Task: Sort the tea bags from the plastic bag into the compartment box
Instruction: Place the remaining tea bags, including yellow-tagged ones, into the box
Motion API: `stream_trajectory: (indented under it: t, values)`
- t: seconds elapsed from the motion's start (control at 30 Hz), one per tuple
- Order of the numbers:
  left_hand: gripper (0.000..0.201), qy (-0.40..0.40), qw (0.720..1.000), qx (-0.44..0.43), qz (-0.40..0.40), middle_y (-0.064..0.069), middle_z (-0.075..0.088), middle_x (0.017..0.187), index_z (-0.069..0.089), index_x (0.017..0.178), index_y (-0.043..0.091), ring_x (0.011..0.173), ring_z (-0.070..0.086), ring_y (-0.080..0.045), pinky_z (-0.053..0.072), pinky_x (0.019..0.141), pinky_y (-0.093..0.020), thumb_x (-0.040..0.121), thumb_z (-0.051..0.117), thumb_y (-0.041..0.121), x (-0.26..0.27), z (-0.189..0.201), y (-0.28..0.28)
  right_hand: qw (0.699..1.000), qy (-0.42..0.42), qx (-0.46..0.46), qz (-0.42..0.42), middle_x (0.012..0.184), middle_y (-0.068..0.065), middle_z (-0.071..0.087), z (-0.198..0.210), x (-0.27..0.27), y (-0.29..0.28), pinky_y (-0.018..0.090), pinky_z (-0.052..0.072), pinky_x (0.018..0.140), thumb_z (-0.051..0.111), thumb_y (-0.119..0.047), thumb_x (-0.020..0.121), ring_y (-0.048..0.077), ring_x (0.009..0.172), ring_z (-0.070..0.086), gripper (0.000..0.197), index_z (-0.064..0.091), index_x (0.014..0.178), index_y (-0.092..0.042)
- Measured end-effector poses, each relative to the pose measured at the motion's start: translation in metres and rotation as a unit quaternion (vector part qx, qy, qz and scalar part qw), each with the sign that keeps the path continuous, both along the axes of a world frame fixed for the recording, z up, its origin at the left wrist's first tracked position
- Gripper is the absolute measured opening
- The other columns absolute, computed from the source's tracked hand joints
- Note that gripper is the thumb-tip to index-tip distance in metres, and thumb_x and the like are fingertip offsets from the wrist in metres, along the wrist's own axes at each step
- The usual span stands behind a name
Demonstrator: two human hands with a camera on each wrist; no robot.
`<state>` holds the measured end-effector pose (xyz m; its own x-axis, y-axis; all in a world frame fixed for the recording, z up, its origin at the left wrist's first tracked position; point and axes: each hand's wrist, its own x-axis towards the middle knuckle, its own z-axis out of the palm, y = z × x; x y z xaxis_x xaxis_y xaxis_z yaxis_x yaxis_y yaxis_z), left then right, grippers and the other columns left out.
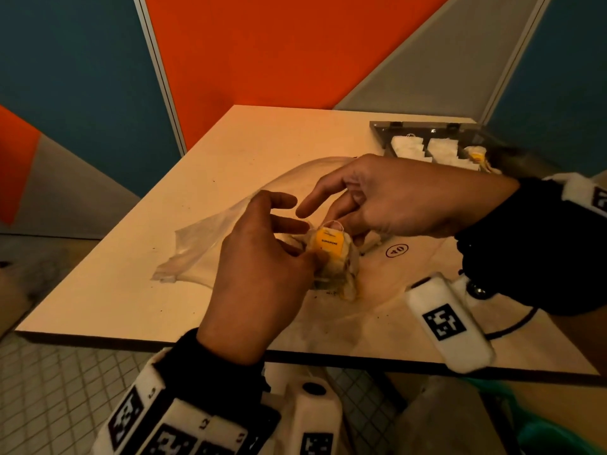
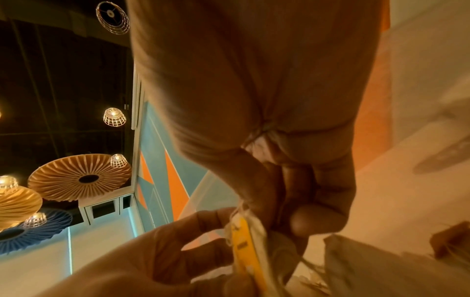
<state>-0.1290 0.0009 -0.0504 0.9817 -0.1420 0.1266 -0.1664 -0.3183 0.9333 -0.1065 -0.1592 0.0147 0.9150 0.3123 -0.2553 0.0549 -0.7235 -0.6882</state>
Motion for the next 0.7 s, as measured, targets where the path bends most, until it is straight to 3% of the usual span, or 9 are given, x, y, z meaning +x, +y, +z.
stream_trajectory:
  t: [0.13, 0.2, 0.3, 0.4, 0.5, 0.7]
  values:
    - [0.057, -0.002, 1.0, 0.021, 0.0, 0.009, 0.07, 0.086, 0.048, 0.119, 0.036, 0.076, 0.067, -0.002, 0.052, 0.06, -0.014, 0.076, 0.08, 0.015, 0.003, -0.002, 0.002, 1.0, 0.006, 0.002, -0.005, 0.096, 0.002, 0.074, 0.0, 0.0, -0.002, 0.029, 0.056, 0.068, 0.054, 0.012, 0.088, 0.015, 0.08, 0.069, 0.049, 0.064, 0.119, -0.025]
    - [0.057, -0.006, 1.0, 0.025, 0.002, 0.007, 0.07, 0.081, 0.049, 0.118, 0.036, 0.073, 0.066, -0.001, 0.049, 0.057, -0.01, 0.076, 0.079, 0.013, 0.004, -0.004, 0.004, 1.0, 0.014, -0.021, 0.004, 0.099, 0.0, 0.073, -0.001, 0.0, -0.003, 0.034, 0.059, 0.074, 0.058, 0.012, 0.085, 0.019, 0.085, 0.07, 0.053, 0.061, 0.121, -0.027]
    - [0.052, -0.011, 1.0, 0.021, 0.005, 0.007, 0.07, 0.079, 0.048, 0.116, 0.034, 0.069, 0.065, 0.001, 0.045, 0.051, -0.003, 0.079, 0.077, 0.01, 0.004, -0.005, 0.005, 0.994, 0.032, -0.101, 0.041, 0.101, -0.005, 0.073, -0.006, 0.001, -0.004, 0.038, 0.057, 0.086, 0.069, -0.001, 0.084, 0.016, 0.094, 0.07, 0.051, 0.056, 0.125, -0.028]
    - [0.048, -0.023, 1.0, 0.01, 0.015, 0.007, 0.069, 0.081, 0.047, 0.115, 0.034, 0.07, 0.065, 0.0, 0.051, 0.057, -0.01, 0.082, 0.074, 0.01, 0.003, -0.004, 0.005, 0.979, -0.016, -0.196, 0.045, 0.094, -0.008, 0.072, -0.011, 0.001, -0.006, 0.031, 0.055, 0.078, 0.073, -0.016, 0.084, 0.014, 0.09, 0.067, 0.027, 0.064, 0.107, -0.028]
    - [0.046, -0.027, 0.999, -0.001, 0.021, 0.006, 0.069, 0.082, 0.047, 0.113, 0.035, 0.071, 0.065, -0.002, 0.056, 0.066, -0.022, 0.084, 0.071, 0.009, 0.001, -0.004, 0.004, 0.97, -0.067, -0.233, -0.005, 0.088, -0.008, 0.07, -0.016, 0.004, -0.009, 0.023, 0.052, 0.068, 0.07, -0.013, 0.085, 0.009, 0.079, 0.063, 0.014, 0.072, 0.097, -0.022]
    - [0.046, -0.03, 0.999, -0.008, 0.02, 0.007, 0.066, 0.084, 0.045, 0.112, 0.037, 0.072, 0.063, 0.0, 0.053, 0.064, -0.017, 0.086, 0.07, 0.009, 0.002, -0.006, 0.005, 0.969, -0.07, -0.225, -0.068, 0.068, -0.01, 0.062, -0.022, 0.005, -0.007, 0.019, 0.046, 0.055, 0.069, -0.009, 0.086, 0.006, 0.063, 0.055, 0.011, 0.072, 0.087, -0.02]
